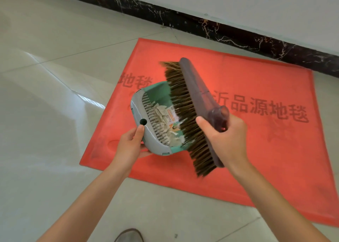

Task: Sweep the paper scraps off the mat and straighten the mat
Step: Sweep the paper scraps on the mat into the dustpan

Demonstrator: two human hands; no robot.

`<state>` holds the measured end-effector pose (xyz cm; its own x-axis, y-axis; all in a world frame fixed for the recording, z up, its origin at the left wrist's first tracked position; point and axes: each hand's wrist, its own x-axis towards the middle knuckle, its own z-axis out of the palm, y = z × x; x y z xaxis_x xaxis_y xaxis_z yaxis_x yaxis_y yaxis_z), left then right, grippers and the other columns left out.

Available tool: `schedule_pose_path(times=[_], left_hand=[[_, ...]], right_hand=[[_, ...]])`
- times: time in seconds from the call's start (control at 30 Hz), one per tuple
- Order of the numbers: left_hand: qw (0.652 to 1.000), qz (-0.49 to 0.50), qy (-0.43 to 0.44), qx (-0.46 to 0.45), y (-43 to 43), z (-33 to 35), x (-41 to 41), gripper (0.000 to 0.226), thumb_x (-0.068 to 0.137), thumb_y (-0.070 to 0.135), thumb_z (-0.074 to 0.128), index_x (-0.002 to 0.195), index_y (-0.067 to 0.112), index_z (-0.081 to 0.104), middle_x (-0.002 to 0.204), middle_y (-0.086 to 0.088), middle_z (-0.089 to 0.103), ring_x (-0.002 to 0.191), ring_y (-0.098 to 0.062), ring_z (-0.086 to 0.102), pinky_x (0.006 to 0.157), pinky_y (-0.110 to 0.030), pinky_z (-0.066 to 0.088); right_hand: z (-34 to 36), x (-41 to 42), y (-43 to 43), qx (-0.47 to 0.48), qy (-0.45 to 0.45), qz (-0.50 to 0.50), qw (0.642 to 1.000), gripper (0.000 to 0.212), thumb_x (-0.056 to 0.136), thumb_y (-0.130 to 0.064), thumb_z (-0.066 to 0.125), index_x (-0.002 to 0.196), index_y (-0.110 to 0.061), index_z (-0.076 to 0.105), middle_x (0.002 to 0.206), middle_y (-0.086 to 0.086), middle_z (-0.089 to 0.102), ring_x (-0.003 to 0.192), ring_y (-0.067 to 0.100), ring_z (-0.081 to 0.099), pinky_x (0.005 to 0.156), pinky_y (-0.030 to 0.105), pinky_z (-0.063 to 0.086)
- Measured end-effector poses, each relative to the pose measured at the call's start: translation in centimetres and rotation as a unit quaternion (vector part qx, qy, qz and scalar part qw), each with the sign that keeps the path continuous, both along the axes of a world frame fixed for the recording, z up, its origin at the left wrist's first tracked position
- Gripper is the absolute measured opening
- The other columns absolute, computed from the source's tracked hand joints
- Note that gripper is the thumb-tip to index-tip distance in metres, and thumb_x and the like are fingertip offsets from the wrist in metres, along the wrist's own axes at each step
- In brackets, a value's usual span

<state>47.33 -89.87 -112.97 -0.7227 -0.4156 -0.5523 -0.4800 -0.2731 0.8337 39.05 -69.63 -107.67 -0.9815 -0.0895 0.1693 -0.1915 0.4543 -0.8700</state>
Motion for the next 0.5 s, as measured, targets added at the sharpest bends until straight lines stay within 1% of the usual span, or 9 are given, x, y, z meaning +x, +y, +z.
schedule_pose_path(times=[0.1, 0.17, 0.2, 0.27, 0.3, 0.37, 0.4, 0.43, 0.5], left_hand=[[1.000, -0.010, -0.017, -0.016, -0.1, 0.1, 0.1, 0.036, 0.102, 0.039, 0.044, 0.114, 0.013, 0.065, 0.108, -0.010, 0.073, 0.086, -0.023, 0.075, 0.064, -0.034, 0.062], [0.999, -0.005, -0.022, -0.030, -0.1, 0.0, 0.1, 0.035, 0.101, 0.039, 0.044, 0.112, 0.014, 0.066, 0.110, -0.012, 0.071, 0.090, -0.026, 0.073, 0.064, -0.035, 0.062], [0.999, -0.003, -0.022, -0.034, 0.0, 0.0, 0.0, 0.034, 0.101, 0.039, 0.044, 0.110, 0.014, 0.066, 0.111, -0.013, 0.071, 0.091, -0.027, 0.073, 0.062, -0.034, 0.062], [0.999, -0.003, -0.023, -0.036, 0.1, 0.1, -0.1, 0.032, 0.101, 0.039, 0.044, 0.106, 0.015, 0.066, 0.109, -0.014, 0.071, 0.085, -0.026, 0.074, 0.059, -0.032, 0.061], [0.999, -0.005, -0.024, -0.034, 0.1, 0.1, -0.1, 0.032, 0.102, 0.038, 0.044, 0.105, 0.016, 0.066, 0.107, -0.015, 0.071, 0.080, -0.025, 0.074, 0.058, -0.031, 0.060], [0.999, -0.009, -0.024, -0.028, 0.0, 0.2, -0.1, 0.033, 0.102, 0.037, 0.043, 0.107, 0.014, 0.066, 0.105, -0.014, 0.071, 0.074, -0.022, 0.075, 0.057, -0.030, 0.060], [0.999, -0.012, -0.025, -0.026, 0.0, 0.3, -0.1, 0.034, 0.102, 0.037, 0.043, 0.109, 0.013, 0.066, 0.105, -0.014, 0.071, 0.073, -0.022, 0.075, 0.056, -0.029, 0.059], [0.999, -0.015, -0.023, -0.026, 0.0, 0.3, -0.1, 0.034, 0.103, 0.037, 0.042, 0.110, 0.012, 0.066, 0.105, -0.014, 0.071, 0.073, -0.023, 0.075, 0.056, -0.029, 0.059], [0.999, -0.020, -0.016, -0.022, 0.0, 0.3, -0.1, 0.033, 0.102, 0.037, 0.042, 0.108, 0.015, 0.066, 0.104, -0.014, 0.071, 0.075, -0.024, 0.075, 0.057, -0.028, 0.059]], right_hand=[[-0.5, -1.3, 0.5, 0.063, -0.005, -0.001, 0.998, 0.045, 0.077, -0.018, 0.078, 0.057, -0.030, 0.040, 0.043, -0.011, 0.043, 0.049, -0.001, 0.046, 0.049, 0.011, 0.032], [-1.2, -1.4, 0.2, 0.088, -0.016, 0.007, 0.996, 0.032, 0.078, -0.018, 0.076, 0.064, -0.028, 0.049, 0.051, -0.016, 0.048, 0.053, -0.005, 0.051, 0.050, 0.010, 0.033], [-1.7, -1.2, -0.2, 0.092, -0.030, 0.013, 0.995, 0.025, 0.078, -0.019, 0.075, 0.067, -0.026, 0.053, 0.055, -0.016, 0.051, 0.053, -0.003, 0.052, 0.051, 0.012, 0.033], [-2.6, -0.2, -1.3, 0.092, -0.056, 0.028, 0.994, 0.019, 0.078, -0.022, 0.074, 0.069, -0.022, 0.057, 0.057, -0.012, 0.055, 0.053, 0.004, 0.050, 0.054, 0.023, 0.036], [-2.9, 0.5, -2.0, 0.085, -0.064, 0.031, 0.994, 0.020, 0.078, -0.022, 0.075, 0.068, -0.020, 0.058, 0.057, -0.010, 0.057, 0.054, 0.005, 0.051, 0.054, 0.025, 0.038], [-2.8, 1.7, -3.0, 0.039, -0.080, 0.032, 0.996, 0.029, 0.078, -0.021, 0.077, 0.062, -0.025, 0.052, 0.051, -0.014, 0.055, 0.052, 0.002, 0.051, 0.053, 0.014, 0.036], [-2.6, 2.2, -3.2, 0.015, -0.085, 0.030, 0.996, 0.037, 0.078, -0.019, 0.077, 0.059, -0.030, 0.047, 0.048, -0.018, 0.053, 0.051, -0.001, 0.050, 0.053, 0.011, 0.035], [-2.3, 2.4, -3.3, 0.001, -0.082, 0.030, 0.996, 0.042, 0.078, -0.018, 0.077, 0.058, -0.033, 0.043, 0.046, -0.019, 0.051, 0.050, -0.003, 0.049, 0.052, 0.010, 0.035], [-1.7, 1.9, -2.8, 0.013, -0.044, 0.026, 0.999, 0.044, 0.078, -0.018, 0.078, 0.060, -0.035, 0.041, 0.045, -0.016, 0.046, 0.050, -0.005, 0.048, 0.052, 0.010, 0.034]])
